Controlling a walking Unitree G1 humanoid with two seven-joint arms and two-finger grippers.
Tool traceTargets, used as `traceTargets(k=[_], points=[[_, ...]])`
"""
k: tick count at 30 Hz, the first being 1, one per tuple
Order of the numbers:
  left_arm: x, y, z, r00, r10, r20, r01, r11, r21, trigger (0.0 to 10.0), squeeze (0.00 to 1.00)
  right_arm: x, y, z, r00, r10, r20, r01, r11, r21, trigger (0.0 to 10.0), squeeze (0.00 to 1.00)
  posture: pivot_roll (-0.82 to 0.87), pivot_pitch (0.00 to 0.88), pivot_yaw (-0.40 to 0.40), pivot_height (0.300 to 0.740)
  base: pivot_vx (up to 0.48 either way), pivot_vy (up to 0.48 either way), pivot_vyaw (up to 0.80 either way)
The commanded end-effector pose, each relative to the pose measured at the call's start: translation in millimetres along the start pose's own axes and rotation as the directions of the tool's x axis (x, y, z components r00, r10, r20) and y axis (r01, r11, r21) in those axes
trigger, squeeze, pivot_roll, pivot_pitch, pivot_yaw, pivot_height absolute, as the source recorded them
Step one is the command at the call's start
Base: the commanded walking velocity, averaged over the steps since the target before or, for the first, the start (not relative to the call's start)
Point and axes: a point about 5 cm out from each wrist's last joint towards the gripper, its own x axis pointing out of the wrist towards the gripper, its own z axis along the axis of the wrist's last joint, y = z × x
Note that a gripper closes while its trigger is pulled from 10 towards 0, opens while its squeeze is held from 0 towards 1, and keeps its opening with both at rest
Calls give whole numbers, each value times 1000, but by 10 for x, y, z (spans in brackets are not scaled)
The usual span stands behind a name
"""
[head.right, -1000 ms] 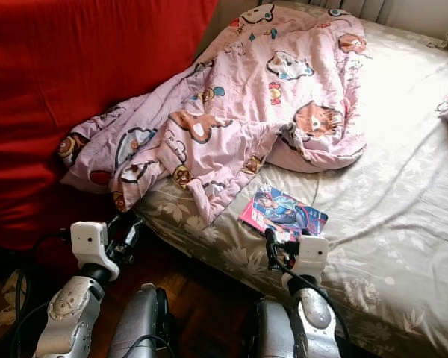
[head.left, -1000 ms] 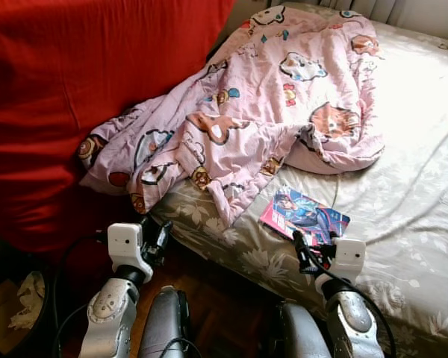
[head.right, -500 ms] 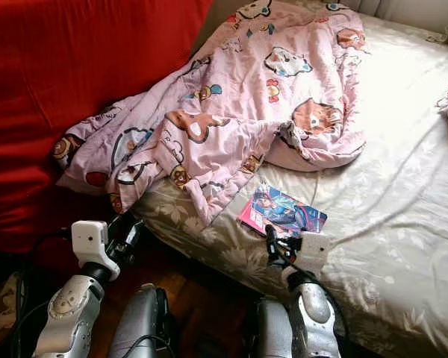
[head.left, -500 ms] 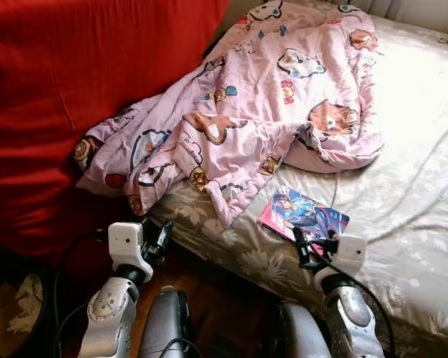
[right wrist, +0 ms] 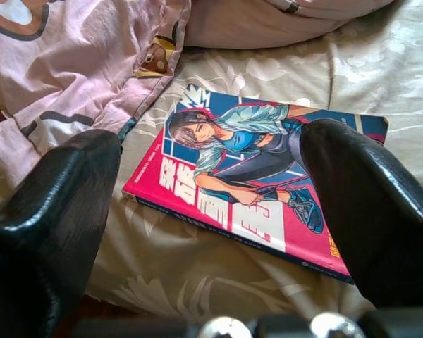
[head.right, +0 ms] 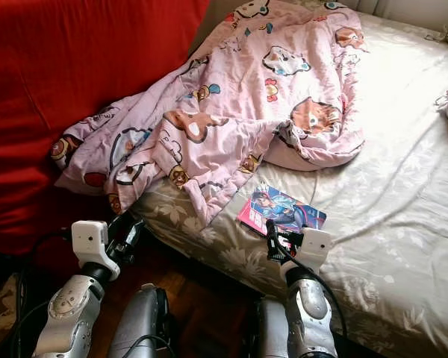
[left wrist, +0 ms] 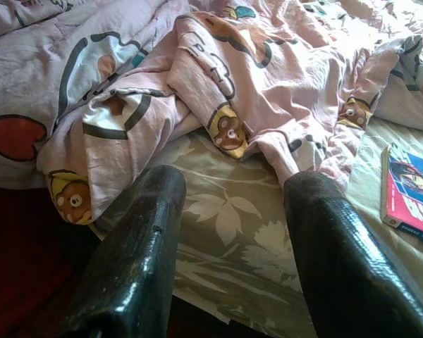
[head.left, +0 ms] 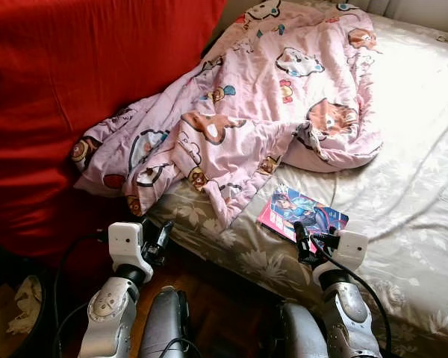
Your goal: Clean up the room
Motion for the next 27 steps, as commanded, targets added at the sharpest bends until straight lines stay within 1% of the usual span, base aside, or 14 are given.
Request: traceTargets(k=[1,5,9,10,13,15,17,20,24,27], points=[[-23,-18,-26,1000,-7,-16,7,1000,-15,10000,0,-25,-36,-52,1000,-9,-28,9,1000,1,10000,0,51,249,3,612,244,0,0],[-20,-16,-25,1000,-8,-17,8,1000,-15,10000,0,-11,-8,-43,999,15,-29,-15,1000,-12,10000,0,49,251,4,612,261,0,0],[-16,-16,-41,1000,-9,-24,9,1000,-16,10000,0,-25,19,-55,998,50,-36,-50,999,-6,10000,0,42,253,10,612,274,0,0],[-16,-16,-46,1000,-10,-26,9,1000,-17,10000,0,-39,34,-58,996,81,-41,-82,996,-22,10000,0,42,253,10,612,277,0,0],[-11,-18,-43,1000,-13,-25,13,1000,-18,10000,0,-46,12,-39,994,101,-42,-103,993,-50,10000,0,37,254,6,612,277,0,0],[-10,-17,-39,1000,-13,-24,12,1000,-18,10000,0,-46,-4,-32,994,97,-42,-100,994,-50,10000,0,37,254,5,612,277,0,0],[-5,-25,-35,1000,-14,-22,13,1000,-19,10000,0,-41,-41,-18,998,60,-29,-61,998,-25,10000,0,39,255,10,612,279,0,0],[-7,-40,-40,1000,-17,-23,17,1000,-21,10000,0,-48,7,-35,998,58,-25,-58,998,-8,10000,0,35,258,16,612,289,0,0],[-5,-40,-36,1000,-21,-23,20,1000,-20,10000,0,-50,49,-40,998,60,-18,-60,998,-9,10000,0,35,257,17,612,295,0,0],[-3,-23,-31,1000,-18,-22,18,1000,-18,10000,0,-16,-22,-16,1000,-19,-6,19,1000,20,10000,0,43,257,14,612,284,0,0]])
